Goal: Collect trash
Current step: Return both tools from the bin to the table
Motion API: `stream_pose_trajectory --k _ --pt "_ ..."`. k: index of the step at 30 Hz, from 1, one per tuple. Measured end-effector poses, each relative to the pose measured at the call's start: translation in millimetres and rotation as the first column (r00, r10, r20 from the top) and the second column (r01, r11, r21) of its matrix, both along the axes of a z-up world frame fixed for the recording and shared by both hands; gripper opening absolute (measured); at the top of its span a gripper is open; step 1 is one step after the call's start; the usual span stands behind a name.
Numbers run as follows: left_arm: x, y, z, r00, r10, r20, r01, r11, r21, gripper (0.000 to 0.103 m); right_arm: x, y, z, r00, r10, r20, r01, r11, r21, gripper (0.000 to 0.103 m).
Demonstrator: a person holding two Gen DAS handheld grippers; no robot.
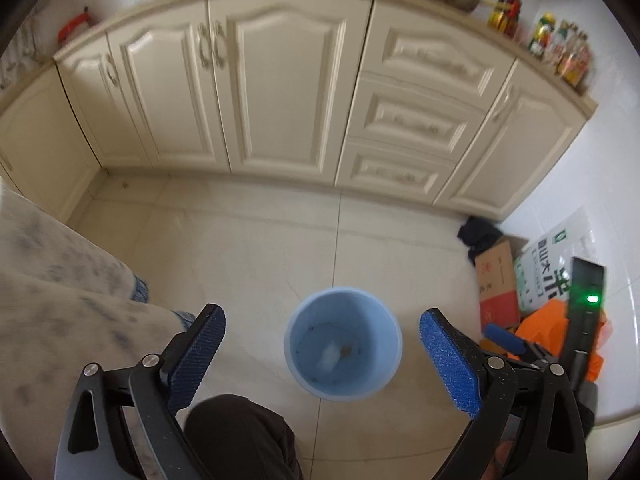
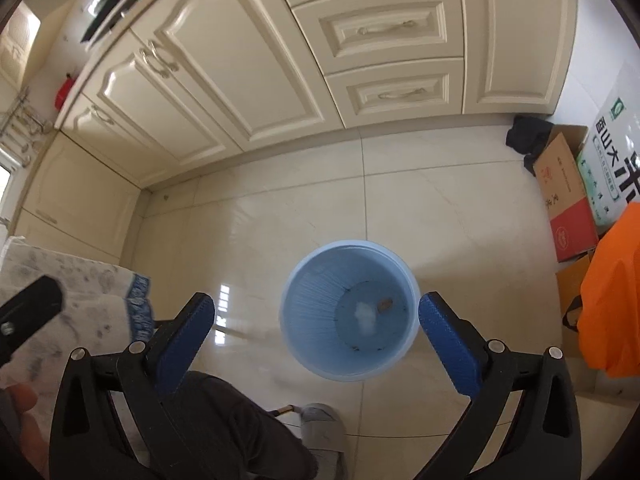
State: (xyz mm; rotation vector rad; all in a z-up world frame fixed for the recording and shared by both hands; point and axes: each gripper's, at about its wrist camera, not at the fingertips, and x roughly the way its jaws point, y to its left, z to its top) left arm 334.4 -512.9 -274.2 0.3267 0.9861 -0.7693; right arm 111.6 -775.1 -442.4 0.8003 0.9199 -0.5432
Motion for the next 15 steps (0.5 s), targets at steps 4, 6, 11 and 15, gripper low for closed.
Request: stream_pose_trajectory --k 4,6,11,15 --pt "-16.2 37.2 50.8 0.994 0.028 0.105 -0.019 0.996 -0.082 0.102 4.0 21.8 43.3 0.998 0.017 0.062 -0.014 0.999 -0.049 0.103" --pt "-27.3 75.6 74.6 0.987 0.065 0.148 -0.047 0.992 -0.119 0.102 10.0 37.7 68.7 0.994 0.044 0.1 -0.036 0.996 -0.078 0.103" --pt "-52.0 167.4 128.0 0.955 0.182 0.235 -0.129 0.966 -0.225 0.102 31.0 92.6 137.5 0.968 0.146 0.206 -0.113 0.98 -0.165 0.103" --pt "-78.1 239.3 154.1 0.915 0.282 0.288 -0.196 0.935 -0.295 0.102 52.6 148.8 189.7 0.927 0.253 0.276 -0.189 0.953 -0.238 0.103"
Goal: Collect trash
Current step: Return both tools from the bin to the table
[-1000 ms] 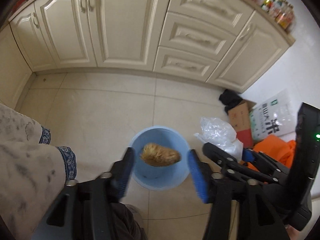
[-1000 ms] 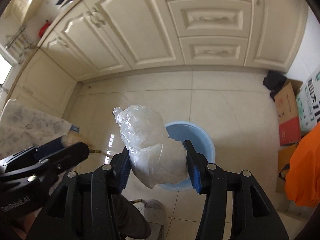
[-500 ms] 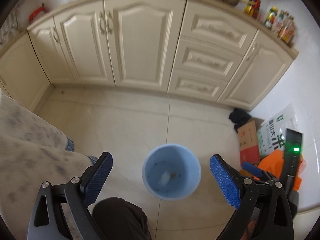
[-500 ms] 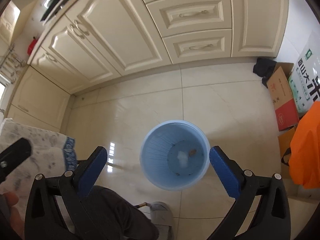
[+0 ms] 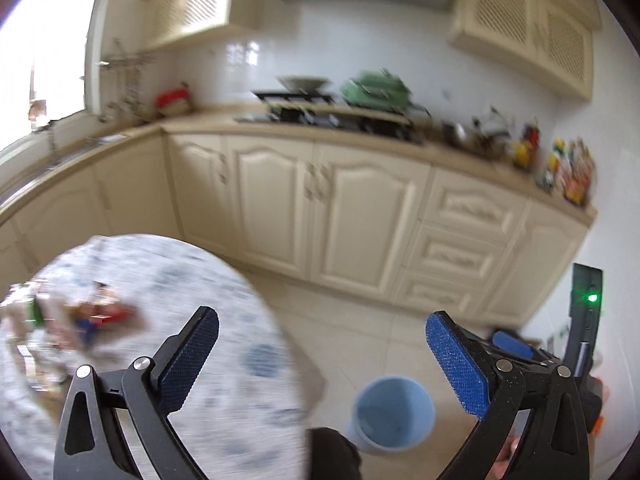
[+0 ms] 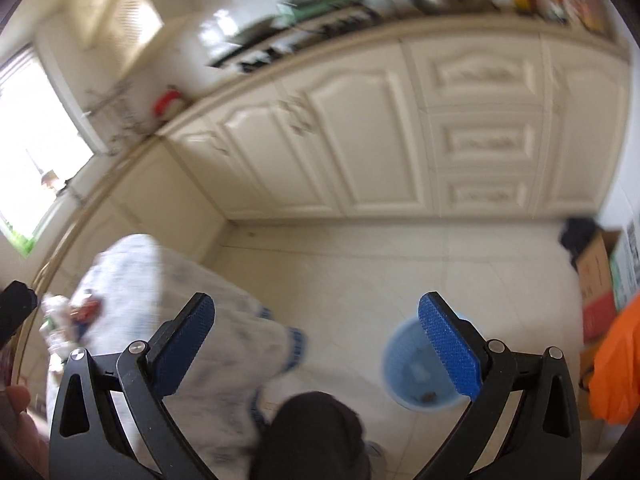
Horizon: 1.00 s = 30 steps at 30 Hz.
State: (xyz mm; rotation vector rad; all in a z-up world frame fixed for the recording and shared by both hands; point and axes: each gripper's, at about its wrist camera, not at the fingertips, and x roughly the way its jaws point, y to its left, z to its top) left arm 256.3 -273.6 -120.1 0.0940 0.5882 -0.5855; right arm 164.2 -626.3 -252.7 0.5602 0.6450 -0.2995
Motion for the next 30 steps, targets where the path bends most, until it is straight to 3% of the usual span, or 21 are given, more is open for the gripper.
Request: stream_pose_trajectory --k 7,10,13,23,30 --pt "-51.6 120.2 19.7 0.987 0.146 0.064 -0.143 0.988 -0.056 0.102 30.0 97.0 65.0 0.976 0.192 0.1 -0.182 0.978 -0.101 0.103" --pt "-104.0 158.5 32.6 0.973 0.215 0.079 -0.21 0.975 -0.072 0.102 37.2 132.2 83.6 0.959 0.253 0.129 -0.236 0.963 -0.132 0.103" --pt "-121.3 199.0 42.2 0.954 0.285 0.09 -0.278 0.957 -0.085 0.102 43.1 166.1 96.2 0.942 0.304 0.144 -0.28 0.946 -0.164 0.103" --pt "-165.1 269.4 52.6 0.886 0.451 0.111 -0.44 0.892 -0.106 0.102 51.8 248.1 118.5 0.883 0.438 0.17 -0.397 0.889 -0.228 0.103" --pt "-186.3 296.5 35.4 0.844 0.527 0.099 -0.518 0.849 -0.107 0.102 56.0 285.5 120.1 0.851 0.5 0.163 -0.45 0.852 -0.267 0.103"
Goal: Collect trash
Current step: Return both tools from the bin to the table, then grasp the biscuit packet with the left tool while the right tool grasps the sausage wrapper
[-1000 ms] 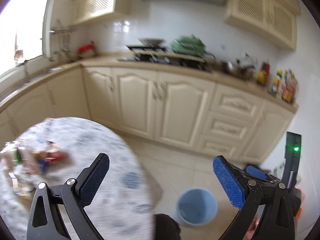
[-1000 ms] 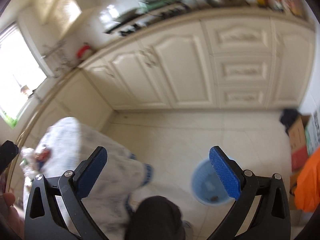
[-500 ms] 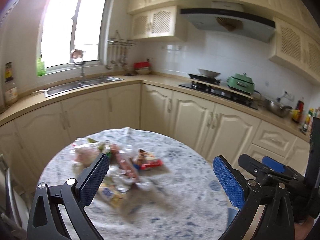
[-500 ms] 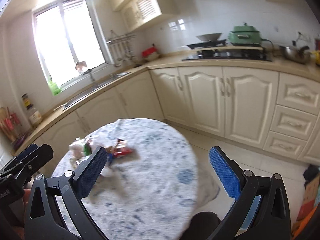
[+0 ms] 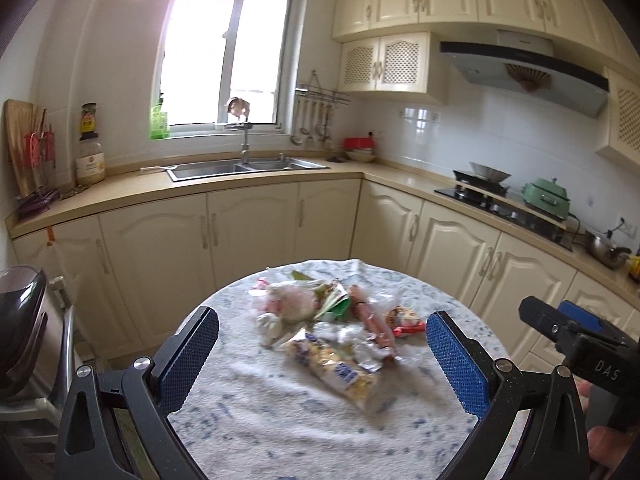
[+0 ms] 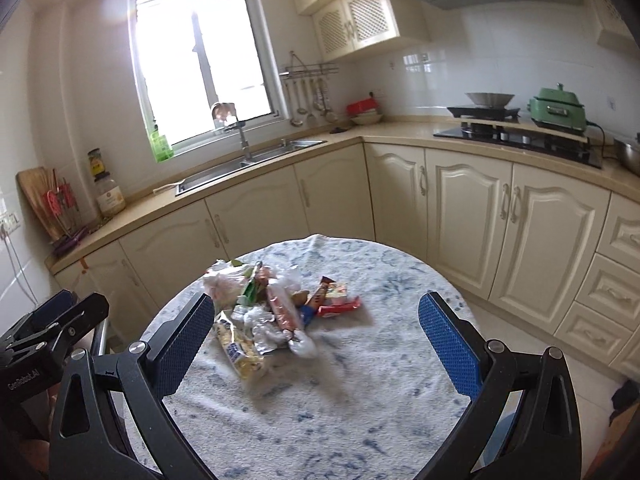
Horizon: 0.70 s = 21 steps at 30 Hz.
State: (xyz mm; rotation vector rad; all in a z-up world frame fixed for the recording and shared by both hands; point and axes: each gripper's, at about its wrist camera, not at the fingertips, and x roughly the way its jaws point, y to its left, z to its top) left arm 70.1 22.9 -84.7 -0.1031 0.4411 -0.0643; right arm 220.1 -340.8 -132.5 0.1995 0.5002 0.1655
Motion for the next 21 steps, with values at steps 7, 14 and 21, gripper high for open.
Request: stream_pose_trajectory --k 7,14,21 --pt "20.3 0.4 -13.3 0.996 0.059 -0.063 -0.058 0.998 0.006 0.102 18.7 18.0 -15.5 0.999 0.043 -0.03 -0.044 0.999 -0.021 0.103" --pt "79.5 -5.2 -36.5 0.979 0.085 -0.186 -0.087 0.996 -0.002 0.102 59.6 29.2 -55.4 0.985 0.112 -0.128 -0.116 0.993 -0.024 0.098" --pt "148.4 -15.9 -75.5 0.954 0.097 -0.282 -0.094 0.995 0.024 0.102 107.7 31.8 -101.9 0.953 0.182 -0.243 -0.185 0.983 0.007 0.073"
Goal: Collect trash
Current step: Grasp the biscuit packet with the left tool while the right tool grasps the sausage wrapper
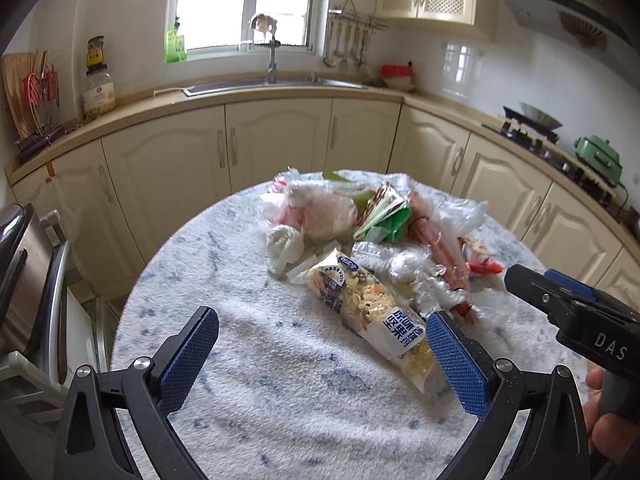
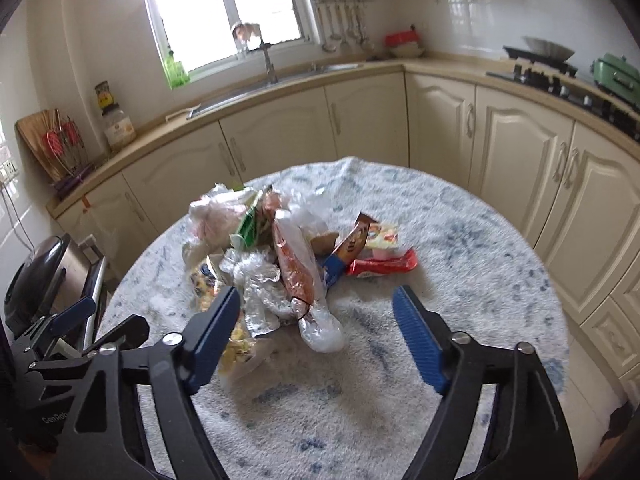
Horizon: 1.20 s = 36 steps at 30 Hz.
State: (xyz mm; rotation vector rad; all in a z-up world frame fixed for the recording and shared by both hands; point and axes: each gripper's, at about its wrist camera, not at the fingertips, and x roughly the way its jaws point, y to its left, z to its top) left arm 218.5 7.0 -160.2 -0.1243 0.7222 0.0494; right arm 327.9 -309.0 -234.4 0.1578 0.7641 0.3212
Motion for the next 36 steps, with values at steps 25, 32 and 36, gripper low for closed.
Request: stream_pose_trajectory --k 25,32,36 --pt "134.0 60.8 -44.3 0.983 -0.122 -0.14 0.093 0.976 -0.194 0.045 64.4 42.7 -35.7 0.986 0.136 -0.094 -0.142 0.988 -0.067 0.03" --pt "148.1 70.2 -46.5 0.982 -0.148 -0.116 0.121 0.969 -0.214 0.032 53.0 30.3 -30.9 0.991 0.11 -0.078 -0.111 0.994 -0.005 0.023" --pt "142.6 88.0 -44.6 0.984 -0.155 -0.083 0.131 0.961 -0.243 0.026 22.8 6.0 -24.8 0.995 0.078 -0.062 -0.074 0.995 0.067 0.023"
